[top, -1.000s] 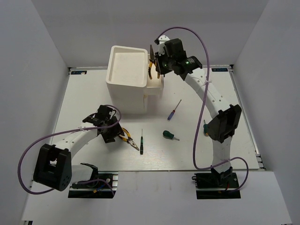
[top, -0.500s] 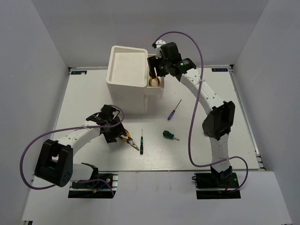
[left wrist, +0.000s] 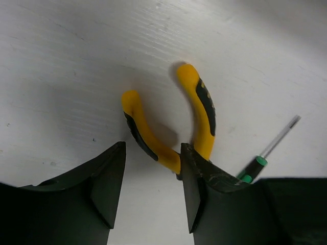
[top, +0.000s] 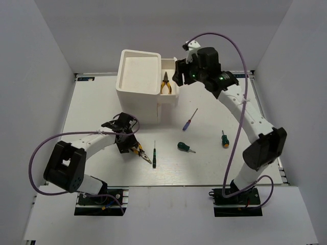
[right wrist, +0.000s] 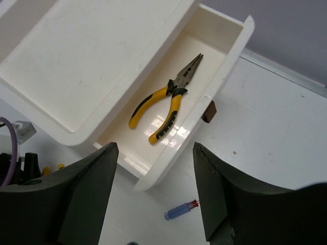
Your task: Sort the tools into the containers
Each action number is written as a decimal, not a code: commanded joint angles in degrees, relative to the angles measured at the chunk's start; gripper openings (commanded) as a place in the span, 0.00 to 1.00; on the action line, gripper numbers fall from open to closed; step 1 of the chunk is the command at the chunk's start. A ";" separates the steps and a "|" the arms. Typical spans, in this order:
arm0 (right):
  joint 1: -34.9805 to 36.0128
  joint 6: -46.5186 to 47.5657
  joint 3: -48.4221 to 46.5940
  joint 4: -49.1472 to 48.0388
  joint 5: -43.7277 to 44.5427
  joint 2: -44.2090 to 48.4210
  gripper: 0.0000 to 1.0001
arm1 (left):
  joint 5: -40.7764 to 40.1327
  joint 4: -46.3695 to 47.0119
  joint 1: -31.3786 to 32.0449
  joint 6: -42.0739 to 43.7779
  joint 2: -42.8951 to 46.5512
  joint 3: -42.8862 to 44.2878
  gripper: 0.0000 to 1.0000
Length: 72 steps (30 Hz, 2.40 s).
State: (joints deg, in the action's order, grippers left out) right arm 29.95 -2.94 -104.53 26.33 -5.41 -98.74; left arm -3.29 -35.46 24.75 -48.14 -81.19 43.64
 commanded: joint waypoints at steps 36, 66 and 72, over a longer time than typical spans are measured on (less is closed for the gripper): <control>-16.51 7.77 28.50 -1.81 -5.66 12.17 0.00 | 1.88 23.86 7.33 24.50 -16.26 61.98 0.00; -17.12 7.78 18.67 -8.81 -19.28 0.58 0.00 | -19.88 16.31 6.72 32.67 -23.25 79.69 0.21; -15.02 3.64 -3.02 -4.44 -18.50 -16.30 0.00 | -33.55 3.39 -6.54 21.80 -8.40 61.77 0.26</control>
State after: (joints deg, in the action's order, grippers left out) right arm 13.78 2.96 -99.96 22.15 -22.50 -110.52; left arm -27.90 -24.47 26.79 -19.90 -97.23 110.67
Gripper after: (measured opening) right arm 0.005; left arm 0.191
